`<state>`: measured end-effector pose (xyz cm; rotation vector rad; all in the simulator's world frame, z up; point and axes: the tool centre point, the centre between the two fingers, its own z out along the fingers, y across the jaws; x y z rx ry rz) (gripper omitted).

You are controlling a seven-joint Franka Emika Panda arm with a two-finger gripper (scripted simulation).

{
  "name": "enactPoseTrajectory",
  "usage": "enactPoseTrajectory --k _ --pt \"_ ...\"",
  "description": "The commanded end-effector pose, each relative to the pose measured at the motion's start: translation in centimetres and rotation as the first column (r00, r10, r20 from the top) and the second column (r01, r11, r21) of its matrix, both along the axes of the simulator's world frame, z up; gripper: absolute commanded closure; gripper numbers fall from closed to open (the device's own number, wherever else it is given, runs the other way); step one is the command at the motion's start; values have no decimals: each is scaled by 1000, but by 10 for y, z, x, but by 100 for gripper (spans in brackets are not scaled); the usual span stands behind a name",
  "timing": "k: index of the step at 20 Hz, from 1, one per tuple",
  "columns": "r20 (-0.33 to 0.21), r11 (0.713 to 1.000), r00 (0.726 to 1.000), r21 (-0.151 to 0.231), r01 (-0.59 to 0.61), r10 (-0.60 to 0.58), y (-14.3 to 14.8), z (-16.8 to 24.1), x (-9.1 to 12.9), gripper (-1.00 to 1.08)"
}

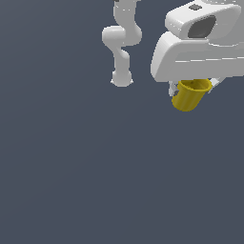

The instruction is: Pick up the object and move it to a goal position.

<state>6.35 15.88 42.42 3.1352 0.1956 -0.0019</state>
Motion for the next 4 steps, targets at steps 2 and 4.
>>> enactPoseTrajectory --k 2,4 --pt "1 1000 1000 0 0 0 2 4 1 108" --pt "1 1000 1000 0 0 0 2 5 1 108"
